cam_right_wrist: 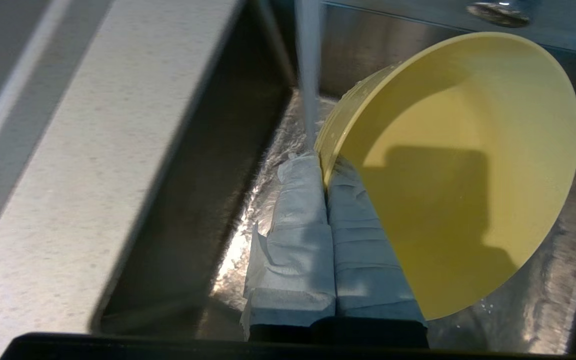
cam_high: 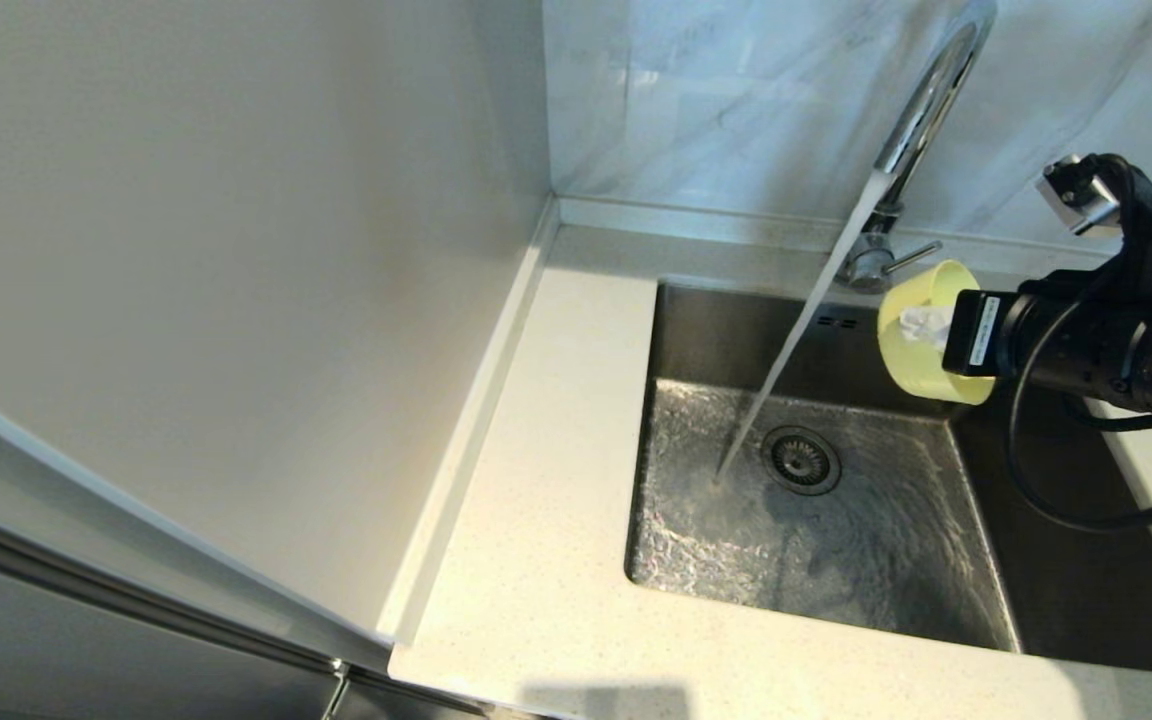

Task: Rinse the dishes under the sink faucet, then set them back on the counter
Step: Rinse the bowl

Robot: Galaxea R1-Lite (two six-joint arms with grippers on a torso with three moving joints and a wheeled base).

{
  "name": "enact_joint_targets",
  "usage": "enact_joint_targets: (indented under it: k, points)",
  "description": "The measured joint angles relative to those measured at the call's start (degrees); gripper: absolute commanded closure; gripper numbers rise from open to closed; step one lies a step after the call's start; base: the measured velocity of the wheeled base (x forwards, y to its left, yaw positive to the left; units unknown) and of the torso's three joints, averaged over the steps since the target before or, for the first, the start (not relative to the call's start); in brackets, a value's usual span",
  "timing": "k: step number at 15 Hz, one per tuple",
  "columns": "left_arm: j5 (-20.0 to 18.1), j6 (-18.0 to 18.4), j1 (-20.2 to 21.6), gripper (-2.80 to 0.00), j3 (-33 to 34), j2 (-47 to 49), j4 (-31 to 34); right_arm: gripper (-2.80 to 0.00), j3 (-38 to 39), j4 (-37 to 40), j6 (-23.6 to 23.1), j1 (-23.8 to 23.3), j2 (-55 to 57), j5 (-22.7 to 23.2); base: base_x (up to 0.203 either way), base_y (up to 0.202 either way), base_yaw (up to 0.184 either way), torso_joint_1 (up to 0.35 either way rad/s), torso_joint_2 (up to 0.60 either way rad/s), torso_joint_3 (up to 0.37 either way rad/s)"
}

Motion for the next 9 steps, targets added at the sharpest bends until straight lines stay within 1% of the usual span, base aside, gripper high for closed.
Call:
enact_joint_targets:
  k: [2,4,7,9]
  points:
    - [0.0,0.0,0.0,0.00,0.0,0.0,0.0,0.00,-0.1,-1.1,0.9,2.6,0.7,-0.1,0.000,0.000,0.000,0.000,0.00,0.000]
    - [0.0,0.0,0.0,0.00,0.0,0.0,0.0,0.00,-0.2,-4.0,2.0,4.6,1.7,-0.5,0.000,0.000,0.000,0.000,0.00,0.000]
    - [0.0,0.0,0.0,0.00,0.0,0.0,0.0,0.00,-1.4,-4.6,2.2,6.7,3.6,-2.2,0.000,0.000,0.000,0.000,0.00,0.000]
    - [0.0,0.0,0.0,0.00,0.0,0.0,0.0,0.00,-2.6,-4.6,2.4,7.5,4.8,-2.5,0.000,0.000,0.000,0.000,0.00,0.000]
